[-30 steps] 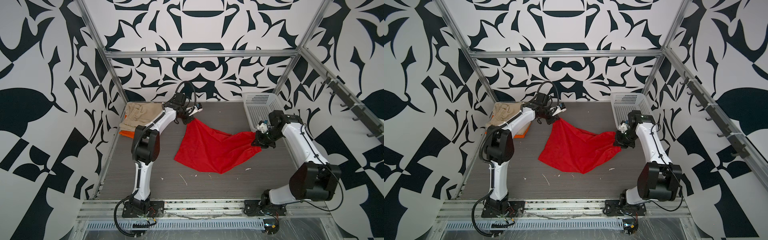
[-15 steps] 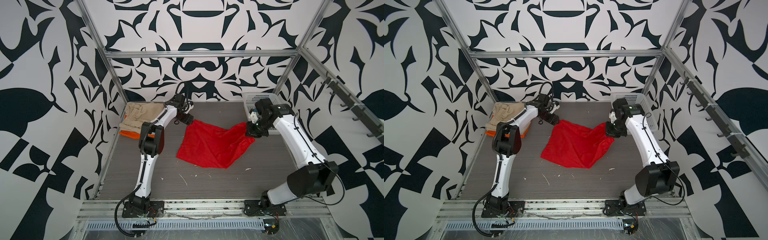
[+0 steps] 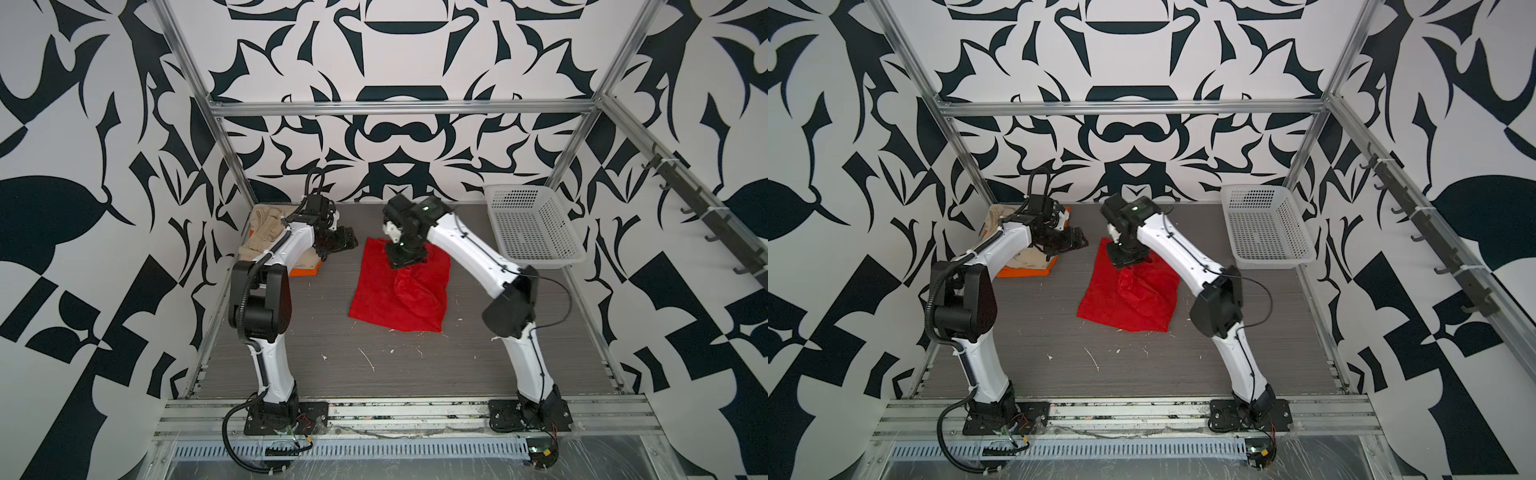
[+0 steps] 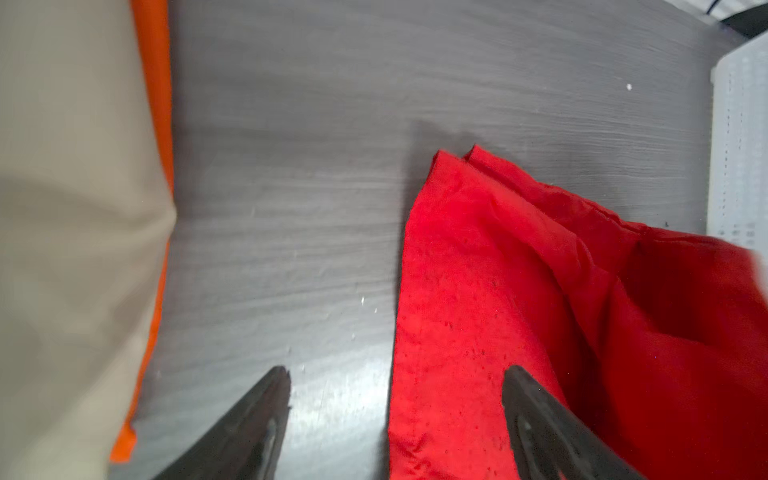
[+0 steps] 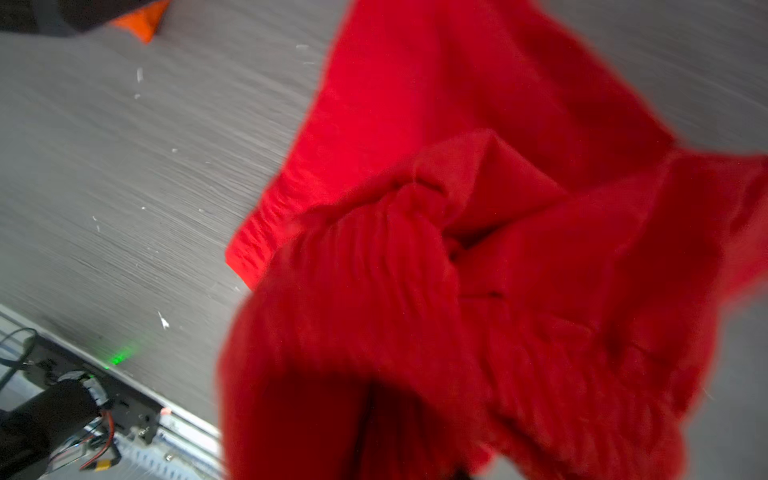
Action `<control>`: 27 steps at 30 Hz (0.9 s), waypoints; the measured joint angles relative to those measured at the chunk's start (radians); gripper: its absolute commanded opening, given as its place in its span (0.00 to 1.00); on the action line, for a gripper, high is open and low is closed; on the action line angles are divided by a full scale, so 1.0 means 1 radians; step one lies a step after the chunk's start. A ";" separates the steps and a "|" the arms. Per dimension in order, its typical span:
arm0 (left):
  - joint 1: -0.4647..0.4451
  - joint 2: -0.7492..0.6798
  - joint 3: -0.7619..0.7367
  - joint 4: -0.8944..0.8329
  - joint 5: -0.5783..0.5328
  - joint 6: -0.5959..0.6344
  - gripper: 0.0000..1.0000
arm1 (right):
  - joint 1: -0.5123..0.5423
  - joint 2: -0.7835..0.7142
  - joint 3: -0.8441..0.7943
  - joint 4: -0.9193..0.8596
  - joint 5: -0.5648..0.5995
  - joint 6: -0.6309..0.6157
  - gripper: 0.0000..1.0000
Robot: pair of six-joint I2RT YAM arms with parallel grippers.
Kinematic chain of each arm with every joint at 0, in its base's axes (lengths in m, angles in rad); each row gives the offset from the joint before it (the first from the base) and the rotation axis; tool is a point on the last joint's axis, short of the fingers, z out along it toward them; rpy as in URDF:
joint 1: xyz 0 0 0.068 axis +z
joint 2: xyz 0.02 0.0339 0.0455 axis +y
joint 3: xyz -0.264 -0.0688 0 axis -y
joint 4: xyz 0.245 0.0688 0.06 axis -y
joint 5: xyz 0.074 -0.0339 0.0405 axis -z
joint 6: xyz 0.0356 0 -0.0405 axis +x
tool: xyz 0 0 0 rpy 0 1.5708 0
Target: Fold and stack the shorts
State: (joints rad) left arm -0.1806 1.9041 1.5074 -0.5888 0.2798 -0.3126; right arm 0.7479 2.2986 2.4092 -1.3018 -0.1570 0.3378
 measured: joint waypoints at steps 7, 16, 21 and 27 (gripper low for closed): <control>0.000 -0.141 -0.168 0.085 0.106 -0.128 0.97 | 0.012 0.092 -0.014 0.078 -0.069 -0.014 0.71; -0.002 -0.132 -0.316 0.183 0.238 -0.239 0.98 | -0.259 -0.488 -0.785 0.482 -0.203 0.121 0.49; -0.026 -0.078 -0.340 0.204 0.264 -0.246 0.97 | -0.266 -0.440 -0.940 0.631 -0.237 0.169 0.35; -0.064 -0.025 -0.365 0.248 0.279 -0.249 0.95 | -0.235 -0.316 -1.025 0.727 -0.264 0.212 0.23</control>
State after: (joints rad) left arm -0.2451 1.8790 1.1419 -0.3405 0.5591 -0.5613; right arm 0.5133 1.9827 1.3842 -0.5747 -0.4213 0.5503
